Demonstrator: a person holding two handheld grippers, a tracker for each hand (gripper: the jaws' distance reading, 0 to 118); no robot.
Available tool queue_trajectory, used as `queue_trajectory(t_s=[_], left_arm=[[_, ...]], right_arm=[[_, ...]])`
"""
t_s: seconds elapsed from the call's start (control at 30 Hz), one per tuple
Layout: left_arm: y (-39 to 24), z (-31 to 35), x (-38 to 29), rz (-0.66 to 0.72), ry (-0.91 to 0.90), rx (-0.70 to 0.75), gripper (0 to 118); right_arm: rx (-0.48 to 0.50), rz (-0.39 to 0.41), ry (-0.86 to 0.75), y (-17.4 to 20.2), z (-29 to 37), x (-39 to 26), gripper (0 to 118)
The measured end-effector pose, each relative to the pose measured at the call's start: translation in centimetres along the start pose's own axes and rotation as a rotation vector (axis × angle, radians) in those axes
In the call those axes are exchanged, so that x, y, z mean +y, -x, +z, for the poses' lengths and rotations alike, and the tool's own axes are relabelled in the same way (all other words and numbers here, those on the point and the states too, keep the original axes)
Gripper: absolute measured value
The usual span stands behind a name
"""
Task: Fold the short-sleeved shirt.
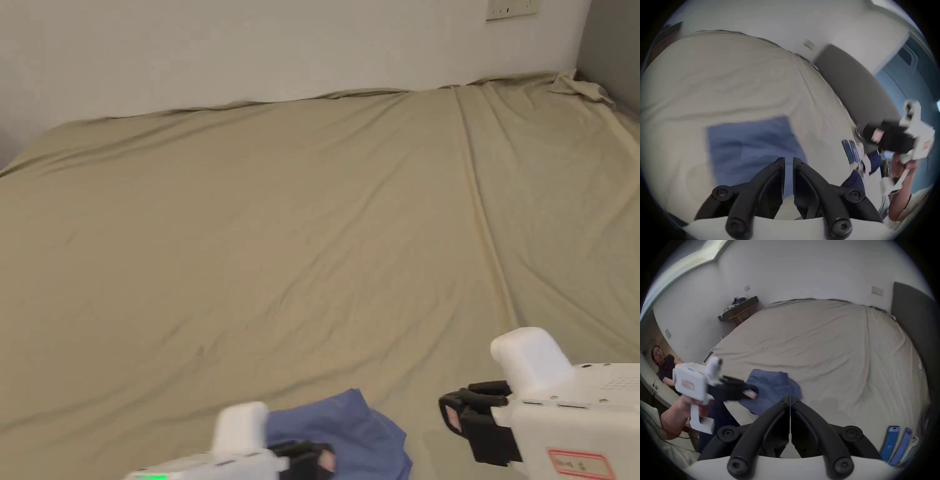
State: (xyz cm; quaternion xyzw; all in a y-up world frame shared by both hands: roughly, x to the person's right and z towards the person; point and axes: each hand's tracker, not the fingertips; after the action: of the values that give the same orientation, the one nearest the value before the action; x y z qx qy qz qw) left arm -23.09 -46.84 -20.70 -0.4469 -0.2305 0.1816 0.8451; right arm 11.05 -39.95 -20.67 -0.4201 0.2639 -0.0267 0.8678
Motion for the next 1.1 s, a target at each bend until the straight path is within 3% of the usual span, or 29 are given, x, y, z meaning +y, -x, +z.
queue_trajectory(t_s=[0.1, 0.17, 0.2, 0.23, 0.3, 0.33, 0.37, 0.43, 0.5, 0.53, 0.6, 0.63, 0.67, 0.8, 0.93, 0.97, 1.0, 1.03, 1.07, 1.1], left_arm=[[4.7, 3.9, 0.7, 0.086, -0.066, 0.125, 9], [6.6, 5.1, 0.7, 0.112, -0.091, 0.172, 9], [7.4, 5.4, 0.7, 0.139, -0.083, 0.197, 9], [7.7, 5.3, 0.5, 0.152, -0.078, 0.19, 9], [7.8, 4.9, 0.4, 0.152, -0.082, 0.182, 9], [7.7, 4.4, 0.3, 0.152, -0.073, 0.182, 9], [7.6, 3.8, 0.1, 0.15, -0.06, 0.176, 9], [7.3, 2.5, 0.1, 0.146, -0.038, 0.158, 10], [7.1, 1.2, 0.0, 0.144, -0.019, 0.154, 22], [7.0, 0.7, 0.0, 0.145, -0.012, 0.148, 32], [6.8, -0.4, 0.0, 0.155, -0.003, 0.133, 90], [6.6, -0.8, -0.1, 0.157, 0.002, 0.129, 106], [6.2, -1.2, -0.1, 0.148, -0.001, 0.114, 113], [4.6, -3.8, -0.6, 0.088, 0.028, -0.01, 113], [4.1, -7.3, -1.3, 0.058, 0.159, 0.078, 107], [4.2, -7.3, -1.4, 0.092, 0.135, 0.032, 76], [4.3, -6.9, -1.4, 0.159, 0.123, 0.057, 58], [4.6, -6.4, -1.2, 0.2, 0.117, 0.054, 56], [4.6, -5.7, -0.8, 0.196, 0.124, -0.002, 43], [4.6, -4.7, -0.5, 0.175, 0.114, -0.022, 42]], right_arm=[[0.168, -0.047, 0.077, 0.3, -5.4, -0.6, 3], [0.362, -0.167, 0.141, -0.1, -9.2, -1.3, 3], [0.369, -0.227, 0.177, -0.4, -11.3, -1.8, 3], [0.281, -0.222, 0.213, -0.3, -12.5, -2.0, 3], [0.051, -0.07, 0.273, 0.1, -14.5, -2.7, 3], [0.036, -0.03, 0.294, -0.2, -15.5, -3.3, 3], [0.045, -0.039, 0.321, -0.6, -16.4, -4.0, 3], [0.1, -0.147, 0.25, -1.1, -16.2, -4.5, 3], [0.07, -0.049, 0.274, -0.7, -15.6, -4.3, 3], [0.058, -0.053, 0.278, -0.7, -15.7, -4.3, 3], [0.071, -0.127, 0.275, -1.0, -15.7, -4.4, 3], [0.075, -0.129, 0.274, -1.2, -15.7, -4.4, 3], [0.082, -0.143, 0.27, -1.4, -15.7, -4.6, 3], [0.119, -0.194, 0.26, -2.3, -15.5, -4.8, 3], [0.128, -0.199, 0.256, -2.3, -15.4, -4.9, 3], [0.127, -0.197, 0.254, -2.2, -15.2, -4.9, 3], [0.134, -0.207, 0.25, -2.3, -14.8, -5.0, 3], [0.161, -0.254, 0.241, -2.4, -14.3, -5.0, 3], [0.213, -0.298, 0.233, -2.7, -13.6, -5.1, 3], [0.261, -0.321, 0.208, -3.1, -12.7, -5.2, 3]])
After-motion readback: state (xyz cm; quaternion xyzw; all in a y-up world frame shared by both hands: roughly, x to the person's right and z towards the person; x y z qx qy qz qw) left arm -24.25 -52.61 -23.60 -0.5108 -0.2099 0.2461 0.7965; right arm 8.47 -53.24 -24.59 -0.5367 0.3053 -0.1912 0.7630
